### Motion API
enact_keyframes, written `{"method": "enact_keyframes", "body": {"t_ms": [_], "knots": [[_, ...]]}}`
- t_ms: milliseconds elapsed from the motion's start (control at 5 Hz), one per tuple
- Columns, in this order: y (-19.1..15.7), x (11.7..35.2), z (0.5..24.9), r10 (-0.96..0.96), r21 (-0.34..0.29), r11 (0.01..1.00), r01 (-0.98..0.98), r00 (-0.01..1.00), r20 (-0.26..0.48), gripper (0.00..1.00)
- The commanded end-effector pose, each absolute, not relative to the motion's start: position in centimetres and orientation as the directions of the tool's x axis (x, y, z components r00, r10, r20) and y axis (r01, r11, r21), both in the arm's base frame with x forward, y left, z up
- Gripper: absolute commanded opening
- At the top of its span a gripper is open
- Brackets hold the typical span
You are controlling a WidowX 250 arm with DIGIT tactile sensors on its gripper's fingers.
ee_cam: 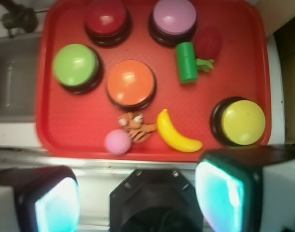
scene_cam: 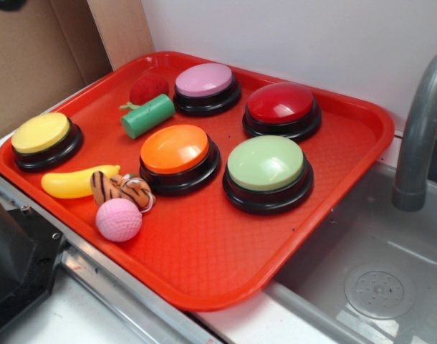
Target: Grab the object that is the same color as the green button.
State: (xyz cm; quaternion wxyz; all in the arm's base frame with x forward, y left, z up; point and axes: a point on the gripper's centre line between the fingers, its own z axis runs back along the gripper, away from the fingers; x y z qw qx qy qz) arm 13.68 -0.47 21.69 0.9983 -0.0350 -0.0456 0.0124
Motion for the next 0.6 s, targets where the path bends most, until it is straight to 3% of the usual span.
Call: {"method": "enact_keyframes", "body": {"t_ms": [0, 400], "knots": [[2.5, 17.4, 18.1, 0.174, 0.005, 0.984, -0.177, 0.973, 0.152, 1.0], [5.6, 20.6, 12.9, 0.323, 0.007, 0.945, -0.327, 0.937, 0.135, 1.0]]}}
